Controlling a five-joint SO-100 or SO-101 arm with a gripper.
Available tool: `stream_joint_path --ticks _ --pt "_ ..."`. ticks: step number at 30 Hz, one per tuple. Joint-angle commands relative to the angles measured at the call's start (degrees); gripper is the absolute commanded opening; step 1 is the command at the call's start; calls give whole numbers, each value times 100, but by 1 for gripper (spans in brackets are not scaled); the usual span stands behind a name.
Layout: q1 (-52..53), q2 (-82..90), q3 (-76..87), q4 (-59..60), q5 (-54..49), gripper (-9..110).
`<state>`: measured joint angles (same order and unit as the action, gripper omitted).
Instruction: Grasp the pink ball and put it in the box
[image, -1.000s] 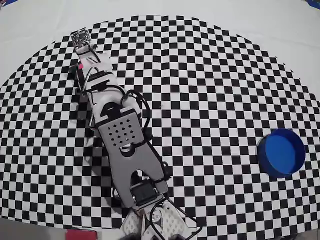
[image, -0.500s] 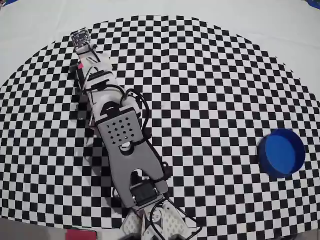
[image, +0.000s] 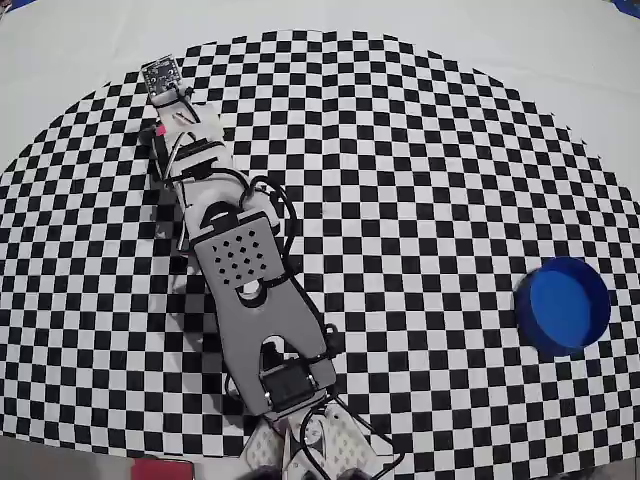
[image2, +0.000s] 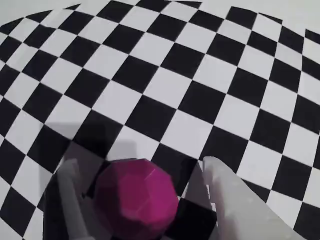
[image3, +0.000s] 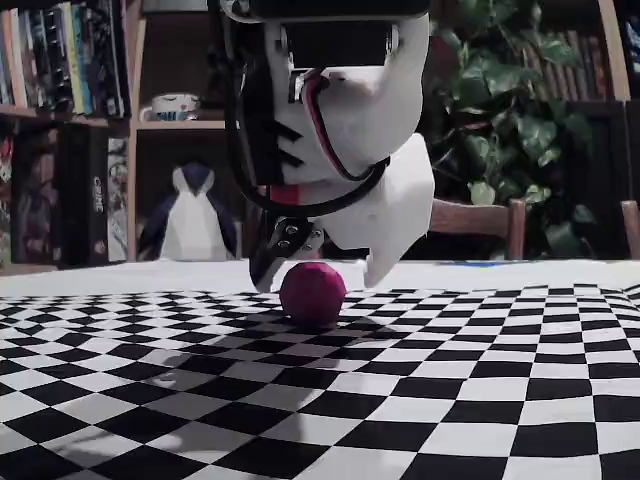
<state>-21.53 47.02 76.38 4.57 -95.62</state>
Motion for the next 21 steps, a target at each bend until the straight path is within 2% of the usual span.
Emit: stream_joint_path --ticks 1,21 --pt "26 44 -237 9 44 28" --pt "26 -62 -229 79 18 28"
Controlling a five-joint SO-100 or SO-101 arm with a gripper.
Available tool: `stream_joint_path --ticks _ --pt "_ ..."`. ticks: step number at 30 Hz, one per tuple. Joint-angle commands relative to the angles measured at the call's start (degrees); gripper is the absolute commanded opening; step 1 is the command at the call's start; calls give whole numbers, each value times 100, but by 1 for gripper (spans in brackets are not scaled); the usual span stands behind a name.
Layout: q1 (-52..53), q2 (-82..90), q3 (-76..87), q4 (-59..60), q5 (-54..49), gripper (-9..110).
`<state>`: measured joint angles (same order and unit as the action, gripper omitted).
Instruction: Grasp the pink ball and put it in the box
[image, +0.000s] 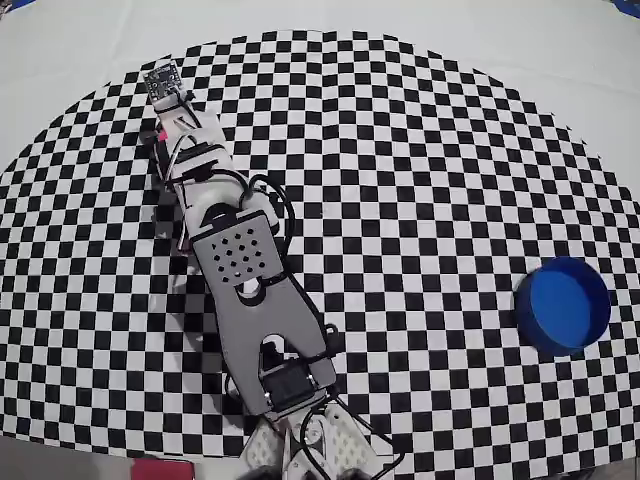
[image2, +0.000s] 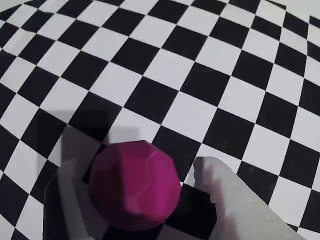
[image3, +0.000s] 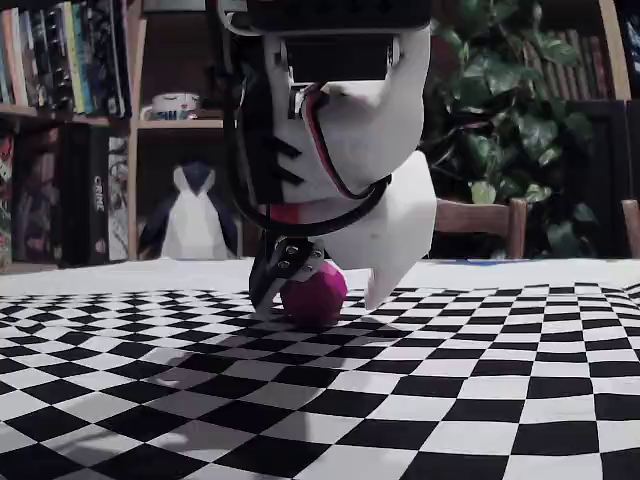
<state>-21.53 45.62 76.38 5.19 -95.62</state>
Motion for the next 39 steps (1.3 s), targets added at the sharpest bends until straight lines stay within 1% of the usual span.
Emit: stream_joint_path --ticks 1,18,19,20,30,39 --pt "26 79 -220 18 18 28" --pt "26 70 -229 18 44 28" --pt "9 70 -229 18 44 8" --pt "9 70 -229 18 44 0" --pt "35 141 -202 18 53 0" --pt "62 659 97 26 53 0"
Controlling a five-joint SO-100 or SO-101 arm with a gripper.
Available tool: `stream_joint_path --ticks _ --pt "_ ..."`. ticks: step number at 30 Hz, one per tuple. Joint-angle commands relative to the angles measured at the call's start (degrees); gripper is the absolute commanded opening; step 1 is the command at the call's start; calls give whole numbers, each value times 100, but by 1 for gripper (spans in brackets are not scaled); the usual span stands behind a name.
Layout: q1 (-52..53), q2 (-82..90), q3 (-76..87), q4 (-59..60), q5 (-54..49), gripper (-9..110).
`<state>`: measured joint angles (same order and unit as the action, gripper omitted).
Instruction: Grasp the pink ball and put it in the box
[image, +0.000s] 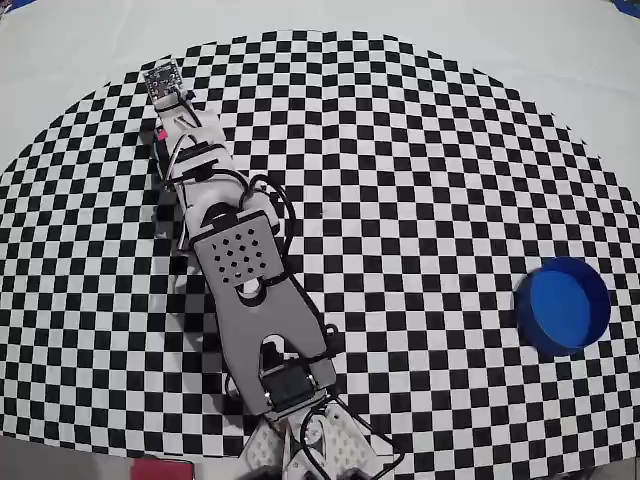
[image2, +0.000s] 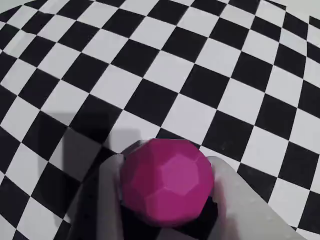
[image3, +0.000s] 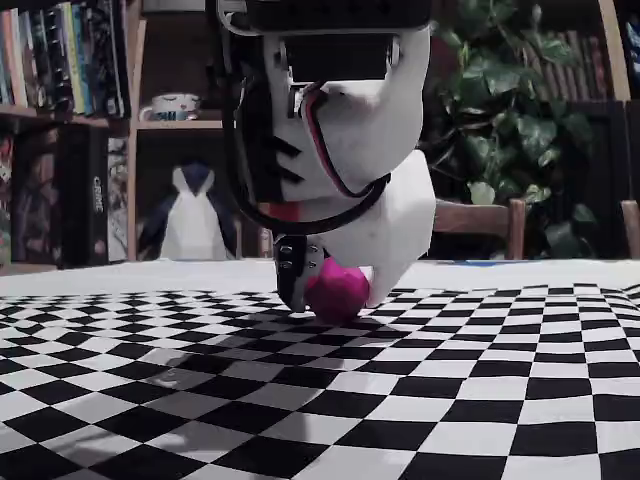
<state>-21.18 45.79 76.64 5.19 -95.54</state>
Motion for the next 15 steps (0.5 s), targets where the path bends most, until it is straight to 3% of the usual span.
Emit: stream_joint_path --ticks 1,15 --pt "26 738 132 26 44 0" --pt "53 2136 1283 0 44 0"
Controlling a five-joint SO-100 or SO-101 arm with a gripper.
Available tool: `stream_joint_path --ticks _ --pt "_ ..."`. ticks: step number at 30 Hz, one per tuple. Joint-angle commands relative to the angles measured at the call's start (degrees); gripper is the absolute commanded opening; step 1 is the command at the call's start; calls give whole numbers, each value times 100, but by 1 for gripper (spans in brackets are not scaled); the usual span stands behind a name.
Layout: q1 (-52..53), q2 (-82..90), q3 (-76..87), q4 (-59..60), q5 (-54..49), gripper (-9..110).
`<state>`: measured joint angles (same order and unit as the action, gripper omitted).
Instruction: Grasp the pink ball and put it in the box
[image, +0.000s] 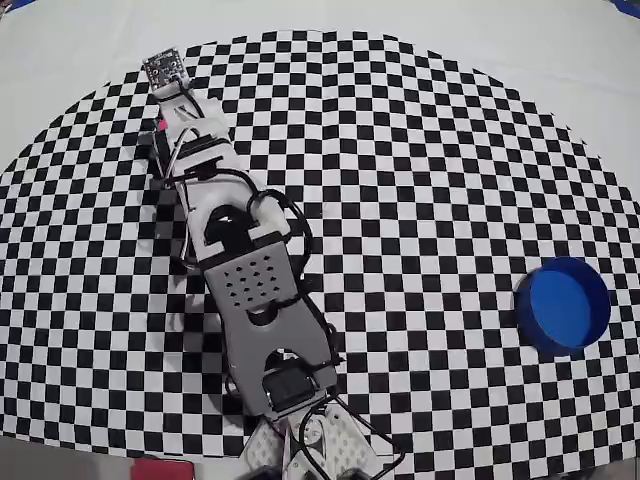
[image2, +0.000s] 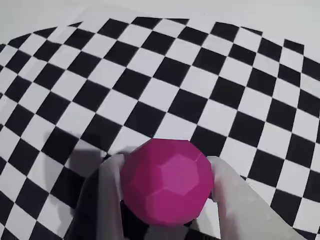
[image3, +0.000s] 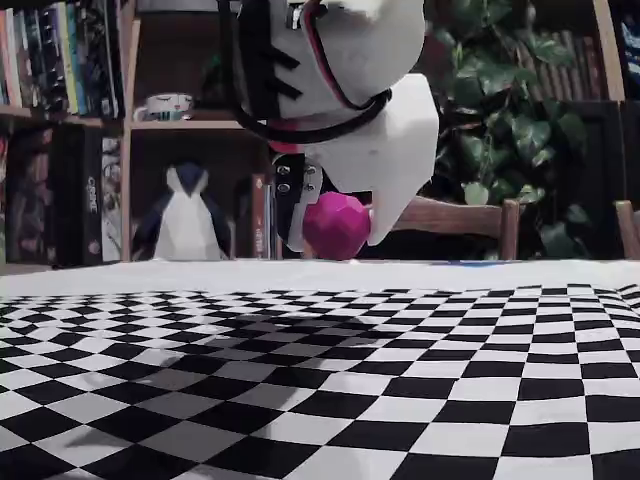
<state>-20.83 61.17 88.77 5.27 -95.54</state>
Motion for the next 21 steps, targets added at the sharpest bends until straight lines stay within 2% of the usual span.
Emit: stream_joint_path --ticks 1,21 --pt "26 694 141 -9 44 0" --pt "167 2303 1415 -26 44 0"
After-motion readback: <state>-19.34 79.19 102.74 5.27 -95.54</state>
